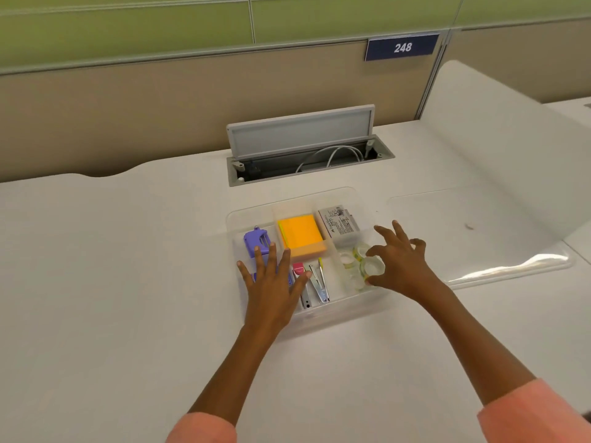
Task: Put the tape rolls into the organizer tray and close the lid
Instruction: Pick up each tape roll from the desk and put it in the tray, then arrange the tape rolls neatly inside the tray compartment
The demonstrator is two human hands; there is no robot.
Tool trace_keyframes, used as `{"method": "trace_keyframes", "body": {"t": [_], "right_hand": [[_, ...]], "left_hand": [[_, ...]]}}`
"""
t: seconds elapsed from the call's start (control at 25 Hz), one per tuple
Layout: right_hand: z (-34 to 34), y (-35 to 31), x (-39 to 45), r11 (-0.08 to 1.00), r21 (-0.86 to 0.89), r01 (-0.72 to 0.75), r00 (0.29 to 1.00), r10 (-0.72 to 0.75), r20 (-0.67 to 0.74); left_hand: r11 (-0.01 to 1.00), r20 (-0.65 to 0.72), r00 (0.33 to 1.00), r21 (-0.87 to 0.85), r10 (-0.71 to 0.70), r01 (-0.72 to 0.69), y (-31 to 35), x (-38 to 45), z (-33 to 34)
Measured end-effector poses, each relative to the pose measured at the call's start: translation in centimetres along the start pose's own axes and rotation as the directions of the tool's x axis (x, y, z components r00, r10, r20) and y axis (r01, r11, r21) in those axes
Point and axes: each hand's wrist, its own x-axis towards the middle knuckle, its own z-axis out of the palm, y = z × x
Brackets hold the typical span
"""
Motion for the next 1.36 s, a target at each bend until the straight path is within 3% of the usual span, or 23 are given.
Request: {"method": "trace_keyframes", "body": {"t": [0.32, 0.56, 0.92, 1.04, 1.24, 1.36], "right_hand": [[0.7, -0.5, 0.7, 0.991, -0.041, -0.124, 0.984, 0.129, 0.126], [0.8, -0.1, 0.9, 0.98, 0.056, -0.191, 0.971, 0.18, 0.158], [1.0, 0.5, 0.4, 0.949, 0.242, -0.203, 0.977, 0.182, 0.106], [1.1, 0.5, 0.3, 0.926, 0.357, -0.12, 0.992, 0.128, 0.001], [1.7, 0.8, 0.5, 0.913, 0.407, -0.007, 0.986, 0.073, -0.147], [2.5, 0.9, 0.6, 0.921, 0.39, 0.005, 0.985, 0.062, -0.159]], "left_hand": [[0.999, -0.005, 1.0, -0.045, -0.021, 0.021, 0.0, 0.1, 0.2], [0.998, -0.01, 0.999, -0.052, -0.031, 0.031, 0.1, 0.0, 0.0], [0.999, -0.017, 1.0, -0.041, -0.024, 0.023, 0.1, 0.2, 0.2], [0.997, -0.052, 0.998, -0.07, -0.03, 0.026, 0.6, -0.1, -0.4], [0.961, -0.118, 0.957, -0.057, 0.264, -0.271, 6.3, -0.3, 0.2], [0.961, -0.081, 0.959, -0.021, 0.273, -0.275, 9.8, 0.4, 1.5]]}}
